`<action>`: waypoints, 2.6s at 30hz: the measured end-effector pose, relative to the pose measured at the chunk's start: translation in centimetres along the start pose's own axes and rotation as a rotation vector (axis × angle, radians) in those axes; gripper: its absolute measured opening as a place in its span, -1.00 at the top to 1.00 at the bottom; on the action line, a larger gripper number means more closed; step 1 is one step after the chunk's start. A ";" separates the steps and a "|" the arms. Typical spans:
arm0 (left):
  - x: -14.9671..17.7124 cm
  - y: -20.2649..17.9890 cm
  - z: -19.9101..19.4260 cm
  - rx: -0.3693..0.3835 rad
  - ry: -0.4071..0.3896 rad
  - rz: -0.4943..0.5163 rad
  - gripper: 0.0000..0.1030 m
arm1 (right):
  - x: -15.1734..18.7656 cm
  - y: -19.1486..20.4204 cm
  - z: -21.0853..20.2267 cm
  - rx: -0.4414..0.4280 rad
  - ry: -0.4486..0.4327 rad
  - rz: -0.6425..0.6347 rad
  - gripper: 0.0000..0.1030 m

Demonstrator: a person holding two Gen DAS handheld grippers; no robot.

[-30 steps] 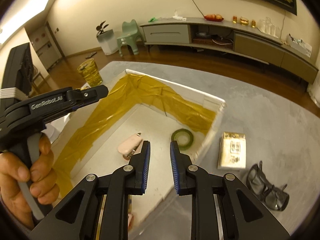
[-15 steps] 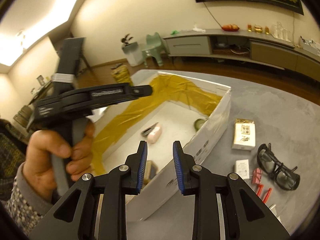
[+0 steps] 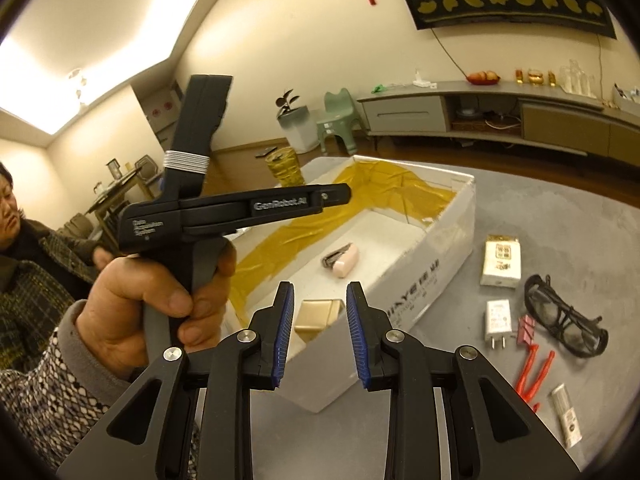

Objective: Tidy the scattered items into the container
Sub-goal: 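Move both grippers back toward the red toy figure and glasses, then grasp the red toy figure with the left gripper while the right grasps the white tube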

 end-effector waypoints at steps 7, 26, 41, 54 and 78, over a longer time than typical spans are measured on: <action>1.1 -2.8 -0.8 -0.021 0.002 0.058 0.25 | 0.5 -1.8 -2.0 0.016 -0.025 0.052 0.43; 4.9 -10.8 -1.9 0.015 0.006 0.184 0.25 | 1.5 -4.9 -9.5 0.096 -0.095 0.090 0.41; 9.9 -16.3 2.1 0.066 0.128 0.252 0.20 | 4.8 -11.5 -13.4 0.235 -0.067 0.234 0.40; 15.6 -19.9 8.3 0.063 0.262 0.327 0.10 | 9.8 -17.0 -11.8 0.325 0.066 0.318 0.32; 18.1 -19.8 11.2 0.131 0.305 0.358 0.32 | 15.3 -18.9 -3.9 0.442 0.339 0.151 0.18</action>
Point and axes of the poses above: each gripper's, at about its wrist camera, not at the fingertips, and z roughly the way its jaws point, y to its left, x to its underside, the point moved 4 cm from there along z, roughly the way its jaws point, and after that the axes turned 7 degrees about -z, right-handed, at the moved point
